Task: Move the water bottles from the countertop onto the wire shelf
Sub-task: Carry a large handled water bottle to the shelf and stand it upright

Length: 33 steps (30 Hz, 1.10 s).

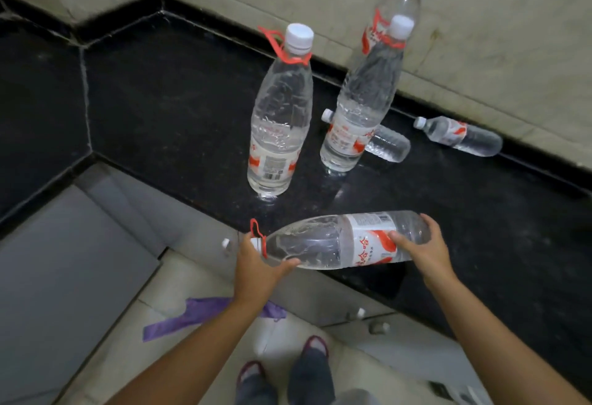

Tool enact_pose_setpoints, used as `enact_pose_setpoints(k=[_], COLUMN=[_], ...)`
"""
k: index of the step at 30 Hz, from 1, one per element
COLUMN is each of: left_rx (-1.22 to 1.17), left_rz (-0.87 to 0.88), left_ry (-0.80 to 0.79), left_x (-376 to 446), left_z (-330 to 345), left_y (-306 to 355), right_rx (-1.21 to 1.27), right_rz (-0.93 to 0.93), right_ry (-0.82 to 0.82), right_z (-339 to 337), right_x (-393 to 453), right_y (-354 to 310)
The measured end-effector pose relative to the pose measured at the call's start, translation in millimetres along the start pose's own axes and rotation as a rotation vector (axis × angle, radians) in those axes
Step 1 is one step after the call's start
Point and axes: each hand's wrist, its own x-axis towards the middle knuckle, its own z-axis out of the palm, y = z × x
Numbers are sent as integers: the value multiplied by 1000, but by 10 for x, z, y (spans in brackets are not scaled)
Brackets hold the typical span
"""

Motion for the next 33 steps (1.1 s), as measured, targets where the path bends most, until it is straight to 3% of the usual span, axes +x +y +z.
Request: enact_pose_setpoints(k=[8,12,22,33], left_rx=[190,68,-66,-147], left_rz=[159,45,-35,-67], left_ry=[-6,-161,-181,-283], left_x=[192,342,409,396], left_z=[-106,-96,-61,-112], left_y=[91,127,101,258], right_rx=[210,252,267,315], right_rz=[25,14,35,31], right_ry=[-123,-198,-352,-273], right_z=[-62,-43,-78,-352], right_x=[236,395,515,182], right_y=[143,128,53,-3])
